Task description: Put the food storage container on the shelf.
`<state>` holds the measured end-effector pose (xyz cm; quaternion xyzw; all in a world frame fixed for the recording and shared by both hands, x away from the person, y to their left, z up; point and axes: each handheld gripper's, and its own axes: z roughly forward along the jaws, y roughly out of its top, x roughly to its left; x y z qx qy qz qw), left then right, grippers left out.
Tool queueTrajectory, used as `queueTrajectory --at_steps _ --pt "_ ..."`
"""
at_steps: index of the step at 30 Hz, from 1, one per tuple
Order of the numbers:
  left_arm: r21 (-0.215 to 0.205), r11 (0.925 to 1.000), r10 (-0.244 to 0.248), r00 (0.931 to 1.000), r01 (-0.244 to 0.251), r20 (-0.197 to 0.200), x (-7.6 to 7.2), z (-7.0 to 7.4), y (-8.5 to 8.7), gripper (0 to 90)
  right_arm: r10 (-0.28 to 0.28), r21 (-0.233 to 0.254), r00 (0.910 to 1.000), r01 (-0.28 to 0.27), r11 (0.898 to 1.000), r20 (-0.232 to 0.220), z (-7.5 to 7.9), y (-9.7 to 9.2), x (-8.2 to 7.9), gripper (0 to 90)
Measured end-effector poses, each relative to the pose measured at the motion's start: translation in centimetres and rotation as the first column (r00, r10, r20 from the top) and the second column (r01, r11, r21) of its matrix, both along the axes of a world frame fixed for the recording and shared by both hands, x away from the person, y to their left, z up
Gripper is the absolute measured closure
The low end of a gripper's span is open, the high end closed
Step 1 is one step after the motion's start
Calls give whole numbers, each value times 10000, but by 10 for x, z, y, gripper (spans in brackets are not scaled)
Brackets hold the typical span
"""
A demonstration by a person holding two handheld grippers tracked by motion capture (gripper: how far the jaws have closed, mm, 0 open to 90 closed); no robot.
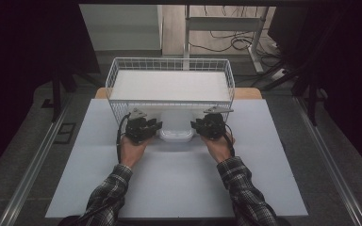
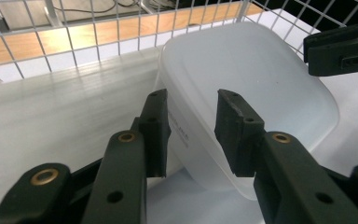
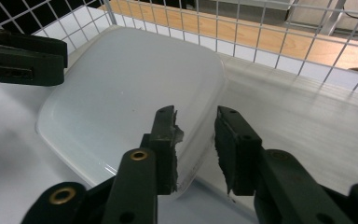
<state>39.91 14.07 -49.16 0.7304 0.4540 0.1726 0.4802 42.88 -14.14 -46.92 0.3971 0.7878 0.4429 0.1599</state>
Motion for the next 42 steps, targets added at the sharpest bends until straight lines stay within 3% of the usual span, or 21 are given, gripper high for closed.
queueTrajectory --at_steps 5,13,16,20,25,26,27,30,34,37,42 --pt "4 10000 -26 10000 26 91 0 2 -1 602 37 -234 9998 -33 9997 170 3 2 3 755" --pt "55 9992 -408 9989 406 244 -14 11 0 458 539 47 9983 -540 9985 223 10 -5 -8 822" --pt "-360 9969 -686 9974 693 201 -22 13 2 378 758 150 9968 -762 9970 273 14 -9 -16 826" --pt "-623 9923 -1054 9941 1068 246 -38 16 5 276 1039 385 9942 -1049 9937 269 19 -15 -27 843" --pt "-497 9917 -1167 9921 1189 462 -65 14 8 139 1469 391 9885 -1482 9882 356 22 -18 -41 886" --pt "-497 9917 -1167 9921 1189 462 -65 14 8 122 1521 389 9876 -1536 9874 381 22 -19 -44 887" --pt "-522 9909 -1218 9915 1241 456 -75 11 10 106 1553 354 9871 -1568 9870 398 21 -19 -46 888" --pt "-277 9919 -1231 9918 1240 349 -88 7 13 77 1723 382 9844 -1736 9841 354 18 -19 -53 889" --pt "86 9935 -1136 9919 1133 560 -108 -2 18 48 1848 504 9825 -1858 9813 234 11 -18 -61 889" --pt "402 9933 -1115 9910 1088 745 -122 -7 20 34 1845 196 9828 -1846 9826 83 4 -14 -63 889" --pt "529 9929 -1112 9886 1063 1017 -144 -13 26 22 2075 24 9782 -2075 9782 31 1 -7 -66 888"
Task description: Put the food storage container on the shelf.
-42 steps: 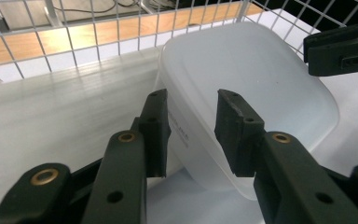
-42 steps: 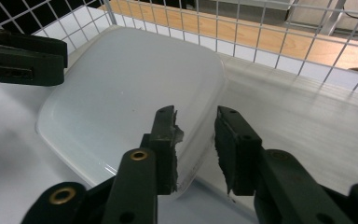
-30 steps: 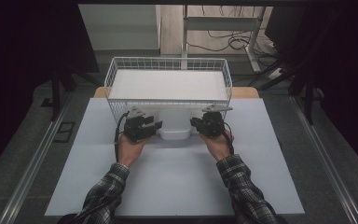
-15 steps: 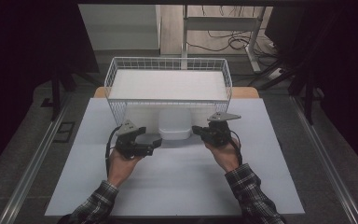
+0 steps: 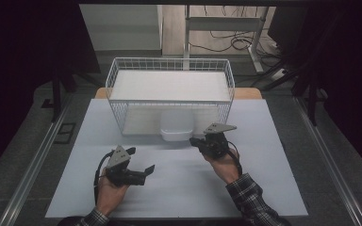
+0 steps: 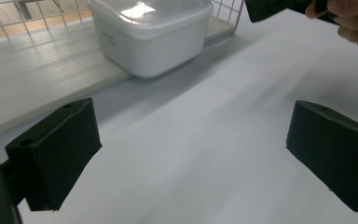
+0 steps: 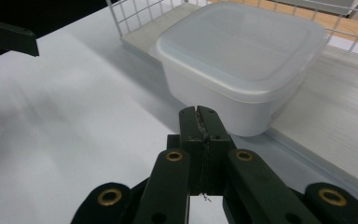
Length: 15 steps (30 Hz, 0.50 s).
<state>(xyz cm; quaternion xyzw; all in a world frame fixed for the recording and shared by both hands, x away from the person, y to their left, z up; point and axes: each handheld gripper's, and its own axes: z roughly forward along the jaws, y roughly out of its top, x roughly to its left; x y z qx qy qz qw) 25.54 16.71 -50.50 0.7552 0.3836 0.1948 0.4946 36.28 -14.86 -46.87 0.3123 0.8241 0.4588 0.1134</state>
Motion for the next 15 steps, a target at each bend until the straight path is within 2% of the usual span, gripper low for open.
queueTrajectory --at_steps 5,9,15 --pt "-307 9995 83 9999 -88 -148 -18 -8 8 23 276 -135 9996 -276 9995 -1 -3 8 -3 879" --pt "73 9998 170 9999 -170 -2 -27 -10 11 22 459 -320 9989 -463 9984 -122 -9 18 0 878" --pt "142 9994 310 9995 -311 24 -36 -10 16 23 508 -471 9984 -520 9975 -262 -18 33 11 882"
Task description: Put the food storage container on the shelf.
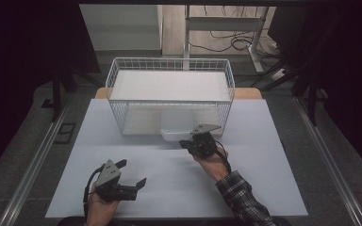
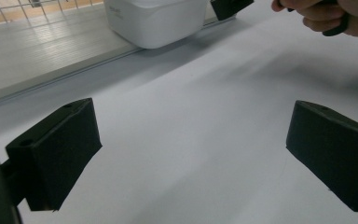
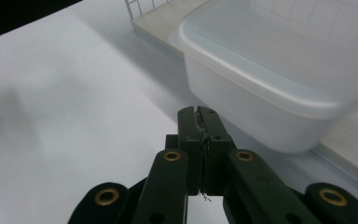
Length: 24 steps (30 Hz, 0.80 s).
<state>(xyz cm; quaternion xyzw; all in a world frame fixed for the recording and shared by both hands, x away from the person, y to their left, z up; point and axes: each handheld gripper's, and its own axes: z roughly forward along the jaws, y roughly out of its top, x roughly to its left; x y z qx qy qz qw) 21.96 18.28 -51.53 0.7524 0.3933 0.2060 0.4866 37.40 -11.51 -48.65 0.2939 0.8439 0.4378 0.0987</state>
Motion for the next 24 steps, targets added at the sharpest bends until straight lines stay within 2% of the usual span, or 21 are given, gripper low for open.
queueTrajectory --at_steps 6,15,24 --pt "70 9999 97 9999 -96 -78 -1 -1 2 23 -79 -276 10000 80 9996 49 -5 12 13 886" --pt "330 9995 -12 9999 16 -103 1 -4 -2 22 -298 -300 9995 295 9991 -75 -11 17 28 888" --pt "257 9995 -158 9997 162 -162 2 -5 -3 22 -477 -291 9989 477 9984 17 -12 19 40 887"
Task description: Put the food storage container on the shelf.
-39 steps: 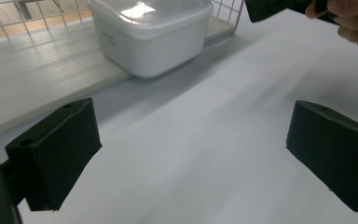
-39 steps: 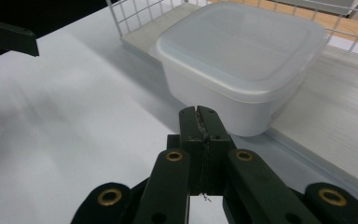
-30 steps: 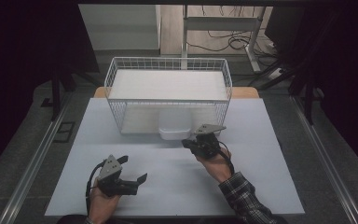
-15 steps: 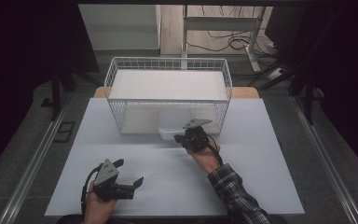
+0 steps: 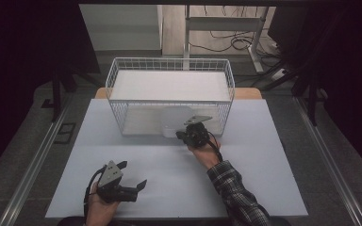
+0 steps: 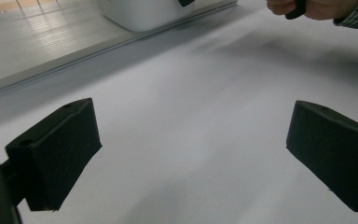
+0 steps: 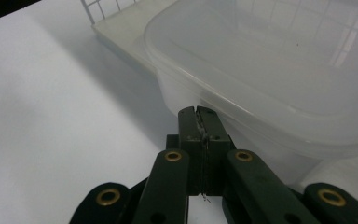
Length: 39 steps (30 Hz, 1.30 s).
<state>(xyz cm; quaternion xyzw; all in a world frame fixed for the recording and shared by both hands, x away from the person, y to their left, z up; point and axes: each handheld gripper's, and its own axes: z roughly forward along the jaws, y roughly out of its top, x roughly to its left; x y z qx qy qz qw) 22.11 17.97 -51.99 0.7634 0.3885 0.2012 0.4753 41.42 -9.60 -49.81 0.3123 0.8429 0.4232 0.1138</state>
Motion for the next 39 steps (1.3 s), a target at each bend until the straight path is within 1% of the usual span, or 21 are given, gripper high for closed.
queueTrajectory --at_steps 3,12,17,23,26,29,33,37,39 --pt "-139 9998 -106 9999 107 37 0 1 0 21 -22 18 10000 22 10000 85 1 1 5 888" --pt "-202 9997 -161 9999 161 20 0 0 0 22 -217 -93 9995 220 9997 249 0 5 17 888" --pt "-239 9996 -180 9998 180 -22 0 0 0 22 -335 -49 9990 337 9994 293 -1 7 23 888" --pt "-259 9995 -206 9998 205 -31 0 0 0 22 -470 -26 9986 470 9989 227 -3 10 30 888" --pt "-292 9994 -196 9998 195 -31 0 1 0 22 -523 -50 9985 524 9986 174 -3 11 31 888" --pt "-352 9992 -185 9998 184 -40 0 1 1 22 -444 -69 9988 446 9990 215 -3 10 29 883" --pt "-341 9993 -164 9999 162 -53 0 0 1 23 -281 24 9992 281 9996 271 1 8 22 802" --pt "-281 9995 -167 9998 165 -71 1 0 0 22 -110 74 9993 108 9999 361 6 6 14 685" --pt "-250 9996 -143 9999 141 -85 1 0 0 22 -57 147 9996 53 9999 265 9 5 10 616"
